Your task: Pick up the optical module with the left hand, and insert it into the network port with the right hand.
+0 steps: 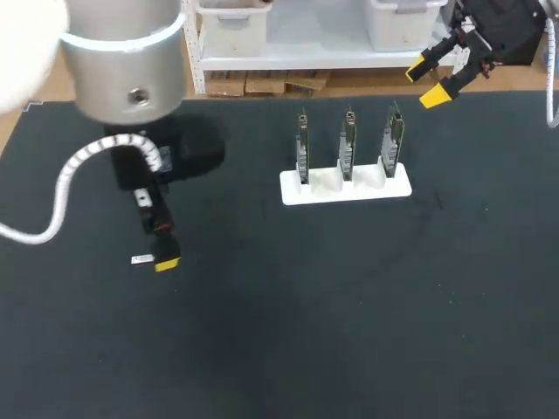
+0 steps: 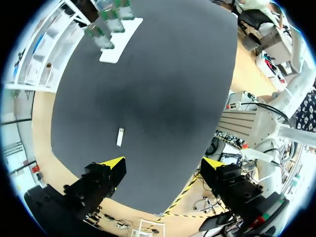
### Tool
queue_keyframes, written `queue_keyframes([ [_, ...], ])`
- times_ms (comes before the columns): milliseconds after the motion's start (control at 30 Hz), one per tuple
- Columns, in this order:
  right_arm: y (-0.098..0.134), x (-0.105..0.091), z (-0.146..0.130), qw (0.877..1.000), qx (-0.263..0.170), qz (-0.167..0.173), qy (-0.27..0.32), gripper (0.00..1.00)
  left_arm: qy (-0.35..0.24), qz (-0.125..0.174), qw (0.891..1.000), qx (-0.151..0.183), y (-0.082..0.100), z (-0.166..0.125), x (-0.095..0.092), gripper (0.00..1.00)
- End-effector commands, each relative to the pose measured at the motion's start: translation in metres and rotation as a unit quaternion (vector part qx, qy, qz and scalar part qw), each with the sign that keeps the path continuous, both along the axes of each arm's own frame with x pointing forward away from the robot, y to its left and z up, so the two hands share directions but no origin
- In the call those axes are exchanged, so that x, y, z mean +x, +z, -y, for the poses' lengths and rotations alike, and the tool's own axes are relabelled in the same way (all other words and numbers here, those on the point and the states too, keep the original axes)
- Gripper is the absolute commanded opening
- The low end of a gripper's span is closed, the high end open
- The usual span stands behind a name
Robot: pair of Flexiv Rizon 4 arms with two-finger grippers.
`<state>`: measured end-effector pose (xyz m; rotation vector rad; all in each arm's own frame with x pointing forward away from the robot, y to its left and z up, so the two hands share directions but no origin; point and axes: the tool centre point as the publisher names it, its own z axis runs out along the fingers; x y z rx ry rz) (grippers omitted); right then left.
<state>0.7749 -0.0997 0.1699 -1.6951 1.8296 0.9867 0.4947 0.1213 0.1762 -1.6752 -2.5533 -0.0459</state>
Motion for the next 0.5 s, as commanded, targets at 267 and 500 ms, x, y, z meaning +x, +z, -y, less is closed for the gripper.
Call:
queue_keyframes([
  [267, 0.0, -0.002, 0.0, 1.0, 0.0, 0.002, -0.002, 1.0, -0.009, 0.005, 0.998, -0.056, -0.019, -0.026, 0.011, 1.0],
  [500, 0.0, -0.002, 0.0, 1.0, 0.0, 0.002, -0.002, 1.0, -0.077, -0.021, 0.993, -0.082, -0.029, -0.025, 0.036, 1.0],
])
